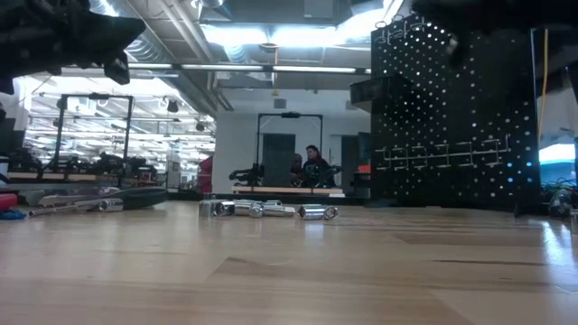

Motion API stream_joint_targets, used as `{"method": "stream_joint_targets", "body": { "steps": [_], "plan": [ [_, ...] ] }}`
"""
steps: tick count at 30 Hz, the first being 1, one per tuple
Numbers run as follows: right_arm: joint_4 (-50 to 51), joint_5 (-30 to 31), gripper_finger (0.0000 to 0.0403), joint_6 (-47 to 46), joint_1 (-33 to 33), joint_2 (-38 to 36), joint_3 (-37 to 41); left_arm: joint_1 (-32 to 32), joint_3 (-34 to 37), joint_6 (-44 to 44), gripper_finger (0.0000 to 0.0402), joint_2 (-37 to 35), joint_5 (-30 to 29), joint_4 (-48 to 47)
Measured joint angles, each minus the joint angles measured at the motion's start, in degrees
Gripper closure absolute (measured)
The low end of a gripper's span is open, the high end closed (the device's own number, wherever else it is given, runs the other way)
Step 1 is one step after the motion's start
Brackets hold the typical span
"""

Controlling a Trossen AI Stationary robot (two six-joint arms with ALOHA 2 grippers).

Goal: Hang tools onto peg board
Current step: Put the socket into the black pegboard bin

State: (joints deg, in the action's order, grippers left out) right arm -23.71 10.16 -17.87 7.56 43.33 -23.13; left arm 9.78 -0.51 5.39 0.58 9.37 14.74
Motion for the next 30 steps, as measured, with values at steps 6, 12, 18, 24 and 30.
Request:
{"method": "stream_joint_targets", "body": {
  "steps": [6, 12, 18, 24, 30],
  "plan": [
    [6.1, -0.7, 0.0393, 4.1, 3.3, 14.8, -13.0, 0.0, 0.0, -1.6, 0.0400, 0.0, -0.8, -0.8],
    [11.8, 11.1, 0.0393, 8.1, 10.0, 23.4, -20.3, 0.0, 0.0, -2.6, 0.0400, 0.0, -0.5, -0.8],
    [10.4, 10.9, 0.0393, 8.9, 11.2, 31.5, -23.6, -0.3, 0.0, -2.7, 0.0400, 0.0, 0.7, 0.3],
    [7.6, 11.5, 0.0393, 9.4, 11.0, 38.4, -27.2, -1.6, 0.0, -4.8, 0.0400, 0.0, 0.6, 1.0],
    [10.5, 11.3, 0.0393, 12.2, 8.9, 45.2, -31.6, -1.6, 0.0, -7.0, 0.0400, 0.0, -0.8, 0.3]
  ]
}}
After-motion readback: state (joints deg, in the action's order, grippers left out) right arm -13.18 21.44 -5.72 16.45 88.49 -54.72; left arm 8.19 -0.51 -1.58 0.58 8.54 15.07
